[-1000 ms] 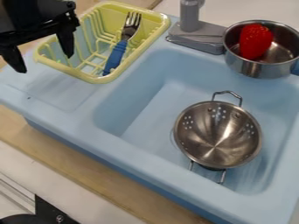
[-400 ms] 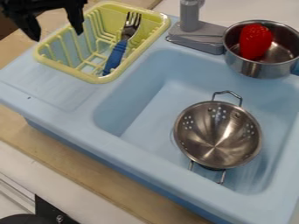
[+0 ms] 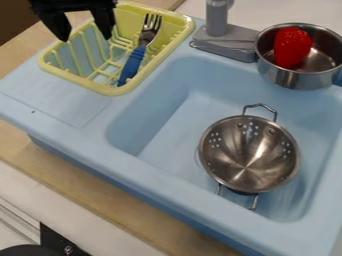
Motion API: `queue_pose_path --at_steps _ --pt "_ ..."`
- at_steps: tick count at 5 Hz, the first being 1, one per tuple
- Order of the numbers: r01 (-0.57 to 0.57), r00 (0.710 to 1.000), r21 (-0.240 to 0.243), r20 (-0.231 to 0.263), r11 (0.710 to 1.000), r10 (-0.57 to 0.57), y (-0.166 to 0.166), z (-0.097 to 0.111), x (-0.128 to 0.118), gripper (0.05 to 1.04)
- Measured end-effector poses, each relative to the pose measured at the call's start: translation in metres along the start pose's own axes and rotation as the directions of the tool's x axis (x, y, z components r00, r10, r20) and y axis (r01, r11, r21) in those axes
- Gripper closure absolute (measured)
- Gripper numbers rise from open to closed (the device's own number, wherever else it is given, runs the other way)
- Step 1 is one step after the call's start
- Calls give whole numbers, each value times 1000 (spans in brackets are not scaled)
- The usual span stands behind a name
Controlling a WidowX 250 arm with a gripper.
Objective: Move the fork in the lower left side of the sink
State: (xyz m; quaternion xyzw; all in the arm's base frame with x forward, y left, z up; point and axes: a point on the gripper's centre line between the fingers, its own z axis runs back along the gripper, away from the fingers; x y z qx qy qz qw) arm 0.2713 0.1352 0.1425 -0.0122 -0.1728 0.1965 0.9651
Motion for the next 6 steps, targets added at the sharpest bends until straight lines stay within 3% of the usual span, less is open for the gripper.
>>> queue_pose_path --at_steps 1,3,5,6 --pt "50 999 6 0 999 -50 -7 -11 -1 82" --pt "76 997 -55 -27 996 -78 -11 -32 -2 82" --pt "96 995 -53 -20 994 -97 -14 -48 4 82" --pt "110 994 -90 -10 990 -111 -18 -49 2 82"
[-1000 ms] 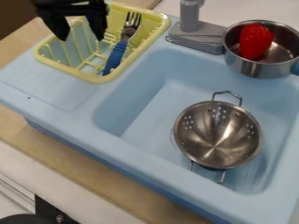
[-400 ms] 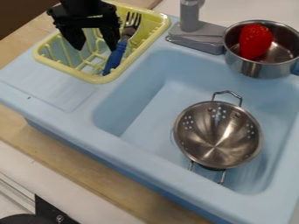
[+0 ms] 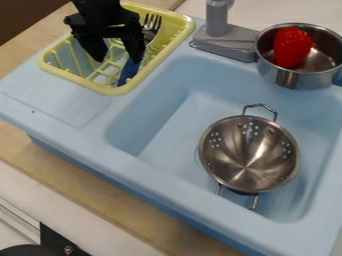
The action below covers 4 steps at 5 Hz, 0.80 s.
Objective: Move the fork in the lower left side of the sink
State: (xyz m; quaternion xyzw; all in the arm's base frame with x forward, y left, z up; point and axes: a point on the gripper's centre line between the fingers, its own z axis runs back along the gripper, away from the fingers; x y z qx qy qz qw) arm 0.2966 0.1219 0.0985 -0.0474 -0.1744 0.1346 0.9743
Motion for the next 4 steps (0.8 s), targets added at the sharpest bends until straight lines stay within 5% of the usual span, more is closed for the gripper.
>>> queue_pose_path --at_steps 1,4 --pt "3 1000 -35 16 999 -2 -3 5 -4 82" --pt "35 999 -13 9 999 -35 -12 -6 -5 82"
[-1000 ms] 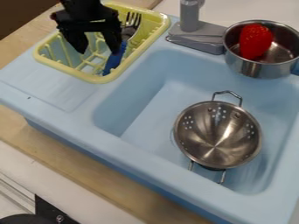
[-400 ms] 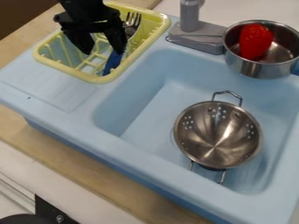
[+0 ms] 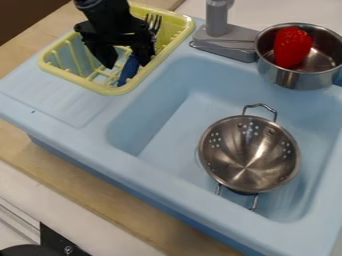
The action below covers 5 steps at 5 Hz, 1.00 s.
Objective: Move the fork in the lower left side of the sink
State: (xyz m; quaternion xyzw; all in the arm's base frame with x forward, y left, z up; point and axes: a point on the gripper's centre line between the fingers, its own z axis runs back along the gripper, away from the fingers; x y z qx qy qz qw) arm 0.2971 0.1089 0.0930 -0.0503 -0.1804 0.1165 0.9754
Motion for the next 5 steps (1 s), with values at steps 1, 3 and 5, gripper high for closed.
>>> queue_pose_path --at_steps 1,3,5 --pt "-11 1000 -15 -18 1000 11 2 -4 5 110" --pt "-13 1000 28 -15 1000 13 6 -10 6 661" --pt "-16 1000 45 -12 999 16 2 -12 5 943"
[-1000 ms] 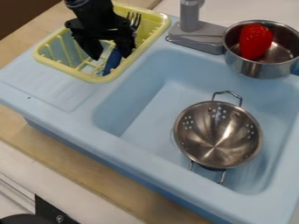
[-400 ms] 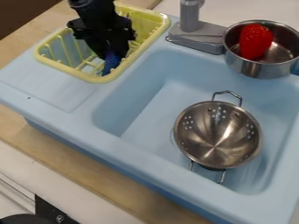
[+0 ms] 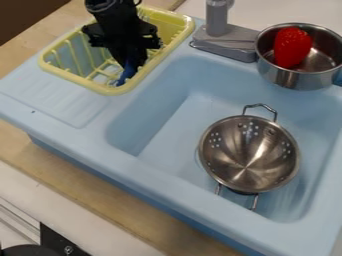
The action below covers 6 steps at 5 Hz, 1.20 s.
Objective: Move the fork in the lower left side of the sink
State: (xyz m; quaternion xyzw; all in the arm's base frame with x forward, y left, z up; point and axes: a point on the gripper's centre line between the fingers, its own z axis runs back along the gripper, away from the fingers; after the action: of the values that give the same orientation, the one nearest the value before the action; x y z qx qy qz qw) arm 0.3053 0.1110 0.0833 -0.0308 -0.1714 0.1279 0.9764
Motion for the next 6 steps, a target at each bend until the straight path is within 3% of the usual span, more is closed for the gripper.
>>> queue_pose_path --at_steps 2,4,5,6 --pt "-29 998 -6 48 1000 29 5 29 -1 979" --pt "-117 988 -25 99 993 119 12 59 15 979" --pt "-248 960 8 132 969 245 13 73 18 979" --pt "-415 904 86 154 906 399 12 86 9 979"
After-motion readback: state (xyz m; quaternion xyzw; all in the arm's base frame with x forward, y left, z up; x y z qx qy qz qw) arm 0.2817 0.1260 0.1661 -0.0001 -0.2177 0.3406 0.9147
